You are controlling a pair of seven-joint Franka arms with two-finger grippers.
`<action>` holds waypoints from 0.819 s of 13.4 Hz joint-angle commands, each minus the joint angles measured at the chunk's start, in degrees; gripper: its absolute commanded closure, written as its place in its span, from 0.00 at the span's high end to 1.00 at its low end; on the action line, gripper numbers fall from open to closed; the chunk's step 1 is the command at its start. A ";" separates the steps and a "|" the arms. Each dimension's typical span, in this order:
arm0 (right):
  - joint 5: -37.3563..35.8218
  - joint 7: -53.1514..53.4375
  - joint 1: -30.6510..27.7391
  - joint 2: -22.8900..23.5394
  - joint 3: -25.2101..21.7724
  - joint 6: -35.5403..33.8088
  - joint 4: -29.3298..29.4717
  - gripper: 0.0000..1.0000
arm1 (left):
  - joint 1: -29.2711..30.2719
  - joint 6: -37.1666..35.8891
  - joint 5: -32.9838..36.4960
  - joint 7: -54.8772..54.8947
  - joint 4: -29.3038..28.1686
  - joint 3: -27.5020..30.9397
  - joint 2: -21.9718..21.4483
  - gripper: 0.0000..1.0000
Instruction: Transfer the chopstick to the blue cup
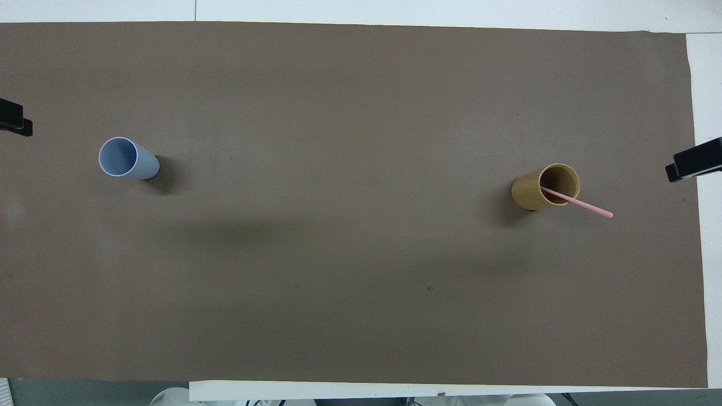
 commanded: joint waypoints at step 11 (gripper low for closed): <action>0.85 0.46 -0.02 -2.15 0.18 0.34 -4.15 1.00 | 0.72 16.21 0.69 -0.85 -18.98 0.78 -5.53 1.00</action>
